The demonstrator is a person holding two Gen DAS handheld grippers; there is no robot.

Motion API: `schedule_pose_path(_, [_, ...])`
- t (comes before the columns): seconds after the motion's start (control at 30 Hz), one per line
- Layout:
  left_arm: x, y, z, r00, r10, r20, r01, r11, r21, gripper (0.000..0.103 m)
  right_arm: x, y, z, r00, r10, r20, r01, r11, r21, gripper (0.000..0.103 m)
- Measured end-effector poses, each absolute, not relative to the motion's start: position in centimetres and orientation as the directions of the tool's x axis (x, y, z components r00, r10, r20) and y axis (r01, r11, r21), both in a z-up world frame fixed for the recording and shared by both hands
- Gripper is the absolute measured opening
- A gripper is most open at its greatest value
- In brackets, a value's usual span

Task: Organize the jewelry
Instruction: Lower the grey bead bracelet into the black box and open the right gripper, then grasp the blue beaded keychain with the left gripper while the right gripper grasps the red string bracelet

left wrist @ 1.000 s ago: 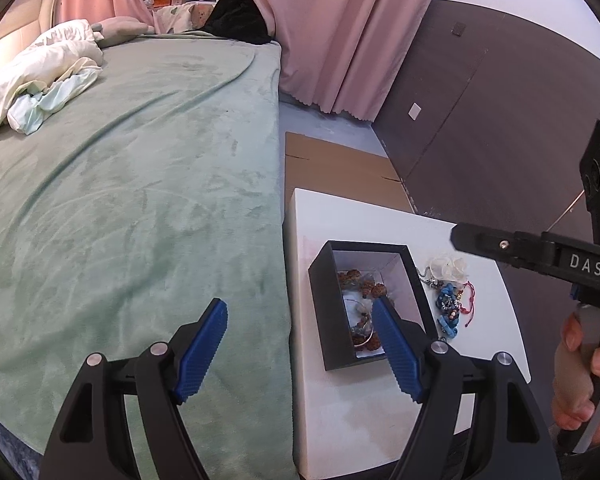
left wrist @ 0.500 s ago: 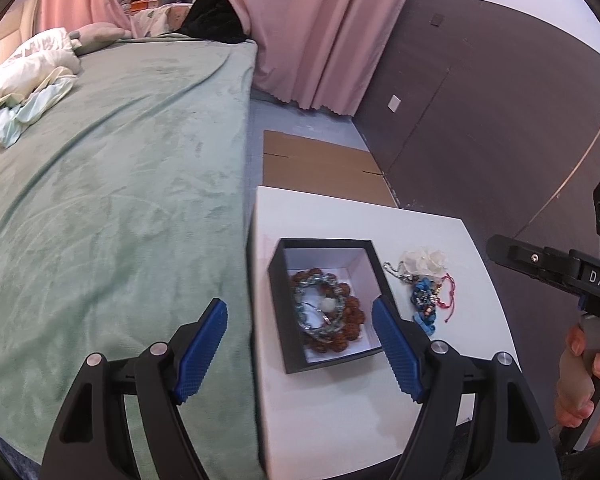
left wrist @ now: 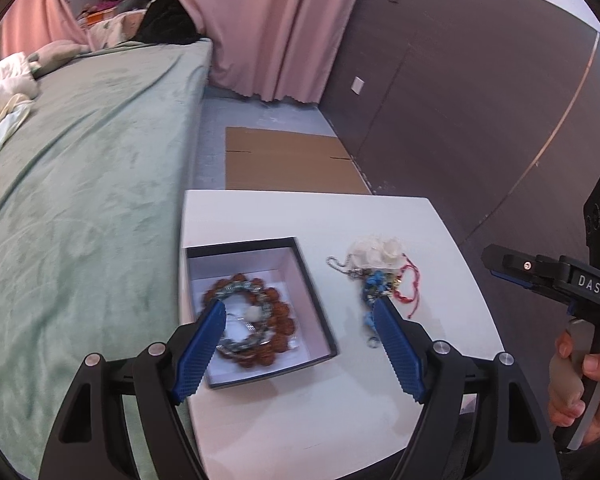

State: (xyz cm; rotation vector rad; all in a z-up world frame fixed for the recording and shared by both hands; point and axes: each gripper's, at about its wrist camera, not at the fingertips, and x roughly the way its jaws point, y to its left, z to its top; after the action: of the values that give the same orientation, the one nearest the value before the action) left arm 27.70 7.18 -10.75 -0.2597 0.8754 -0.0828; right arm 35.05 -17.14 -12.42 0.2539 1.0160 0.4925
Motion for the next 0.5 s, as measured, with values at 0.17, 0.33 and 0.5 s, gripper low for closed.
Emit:
schedule_pose_path(0.17, [29.1,4.4,-11.5,0.614,-0.209,-0.761,0.017,0.968,-0.252,0.074,35.4,-19.3,-13.7,0.421,0.503,-0.755,-0.227,0.864,0.450,0.072])
schedule_pose_path(0.33, [30.9,1.8,-12.9,0.571,-0.250,-0.782,0.060,0.963,-0.264,0.069,35.4,-21.2,-14.9,0.419,0.497,-0.760,-0.185,0.866,0.465,0.085])
schedule_pose_path(0.5, [32.4,-0.6,-14.0,0.534,-0.273,-0.800,0.096,0.960,-0.264,0.065,35.9,-22.9,-16.4,0.401,0.495,-0.771,-0.130,0.864,0.487,0.093])
